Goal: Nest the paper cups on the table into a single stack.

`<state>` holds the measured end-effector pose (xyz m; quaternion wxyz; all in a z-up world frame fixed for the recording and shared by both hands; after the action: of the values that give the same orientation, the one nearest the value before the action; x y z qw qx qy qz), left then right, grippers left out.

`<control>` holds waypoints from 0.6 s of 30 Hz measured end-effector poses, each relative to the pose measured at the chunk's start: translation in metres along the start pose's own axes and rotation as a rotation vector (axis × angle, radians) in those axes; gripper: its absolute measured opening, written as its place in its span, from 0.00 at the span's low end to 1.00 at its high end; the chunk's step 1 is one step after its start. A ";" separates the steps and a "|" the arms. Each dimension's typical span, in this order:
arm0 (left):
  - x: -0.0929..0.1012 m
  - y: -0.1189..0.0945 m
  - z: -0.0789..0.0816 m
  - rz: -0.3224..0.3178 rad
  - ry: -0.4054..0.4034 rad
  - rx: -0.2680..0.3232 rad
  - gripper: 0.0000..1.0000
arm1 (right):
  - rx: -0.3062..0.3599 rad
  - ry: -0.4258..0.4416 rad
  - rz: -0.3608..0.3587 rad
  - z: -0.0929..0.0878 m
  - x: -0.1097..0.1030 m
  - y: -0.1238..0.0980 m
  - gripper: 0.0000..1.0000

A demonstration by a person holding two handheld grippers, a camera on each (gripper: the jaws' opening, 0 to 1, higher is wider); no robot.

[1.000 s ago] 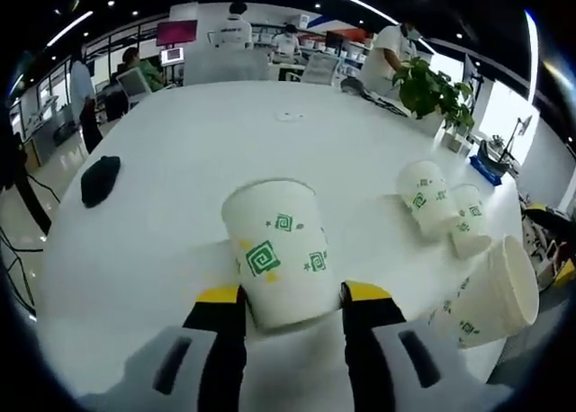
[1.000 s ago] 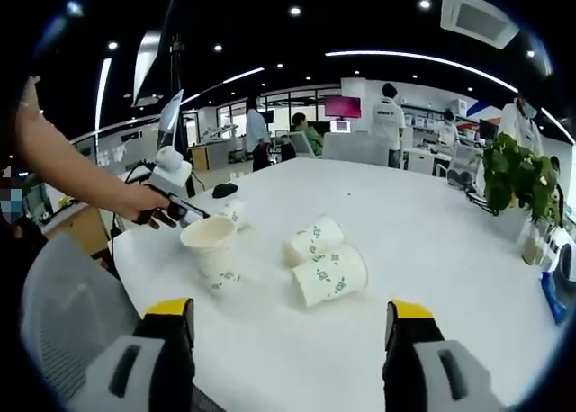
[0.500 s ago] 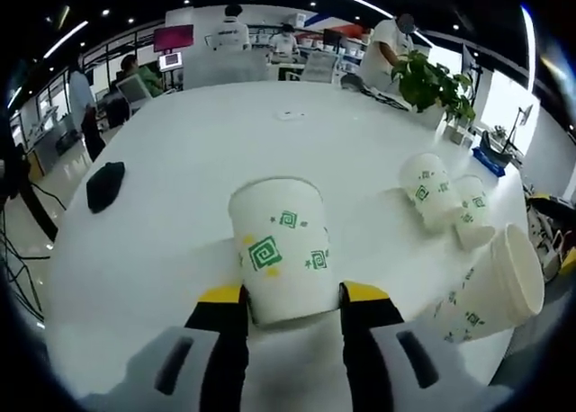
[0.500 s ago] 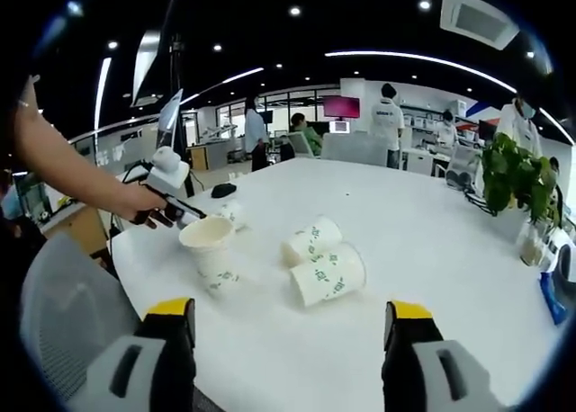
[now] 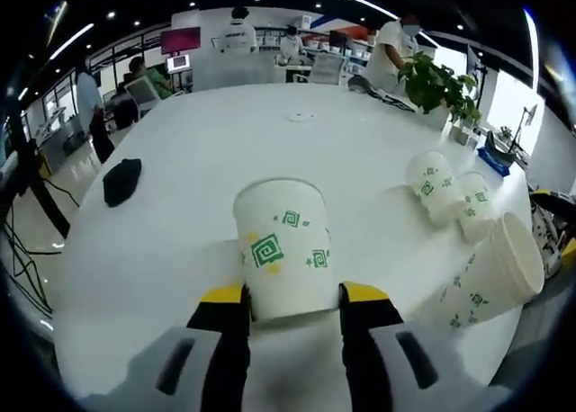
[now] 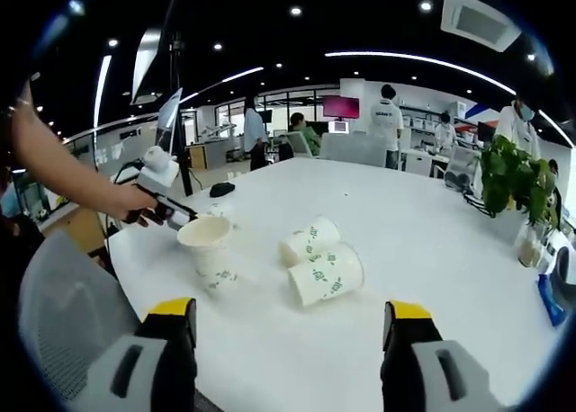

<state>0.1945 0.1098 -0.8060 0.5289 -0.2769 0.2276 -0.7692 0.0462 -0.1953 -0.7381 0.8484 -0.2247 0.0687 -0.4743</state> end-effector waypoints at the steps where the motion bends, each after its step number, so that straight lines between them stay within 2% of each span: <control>1: 0.000 -0.002 -0.001 0.001 0.000 0.002 0.37 | 0.000 0.001 0.000 0.000 0.001 0.000 0.86; 18: 0.002 -0.021 -0.004 -0.041 0.025 0.056 0.37 | 0.012 0.017 0.004 0.000 0.004 0.000 0.86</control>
<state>0.1771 0.1152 -0.7954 0.5176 -0.2571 0.2069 -0.7894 0.0484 -0.1983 -0.7381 0.8501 -0.2155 0.0733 -0.4749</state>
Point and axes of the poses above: the point that each gripper's makers call its tool centre point, and the gripper's own axes: y roughly forward along the fingers, x roughly to its right, z roughly out of its top, the point moved 4 cm from there along -y, roughly backward along the fingers, and after that the axes turned 8 degrees about -y, right-handed, at the moved point
